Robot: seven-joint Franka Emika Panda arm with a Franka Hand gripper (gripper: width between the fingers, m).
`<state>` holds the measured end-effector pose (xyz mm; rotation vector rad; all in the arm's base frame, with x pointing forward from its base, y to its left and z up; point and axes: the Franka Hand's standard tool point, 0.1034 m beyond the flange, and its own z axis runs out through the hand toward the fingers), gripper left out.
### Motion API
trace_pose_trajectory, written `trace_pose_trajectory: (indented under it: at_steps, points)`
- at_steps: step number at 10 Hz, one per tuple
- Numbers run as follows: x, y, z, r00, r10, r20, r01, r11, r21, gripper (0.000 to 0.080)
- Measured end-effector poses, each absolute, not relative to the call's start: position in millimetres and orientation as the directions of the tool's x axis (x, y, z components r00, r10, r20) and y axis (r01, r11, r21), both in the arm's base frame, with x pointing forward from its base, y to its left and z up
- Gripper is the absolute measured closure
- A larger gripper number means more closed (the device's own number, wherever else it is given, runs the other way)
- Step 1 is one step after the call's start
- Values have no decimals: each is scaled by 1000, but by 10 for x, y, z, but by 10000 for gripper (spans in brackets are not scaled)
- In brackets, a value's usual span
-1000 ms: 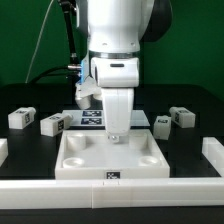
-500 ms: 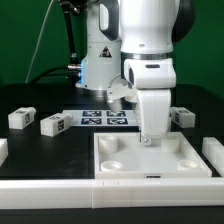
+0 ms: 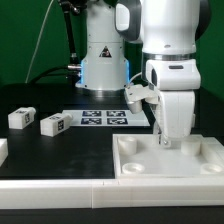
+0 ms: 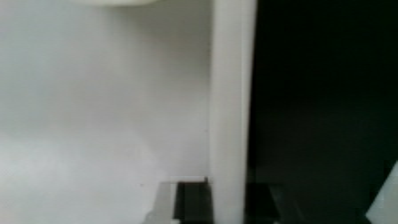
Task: Assemble one leg
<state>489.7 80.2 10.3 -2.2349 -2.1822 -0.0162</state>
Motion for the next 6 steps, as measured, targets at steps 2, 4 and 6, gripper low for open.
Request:
trace_pose_trajectory:
  at_steps: [2,4,6]
  points:
    - [4897,797,104,23,1000,18,1000,-23,-9,742]
    - [4897,794,104,24,1000,18,1000,-24,-9,646]
    - [4897,793,104,24,1000,18,1000,-24,-9,511]
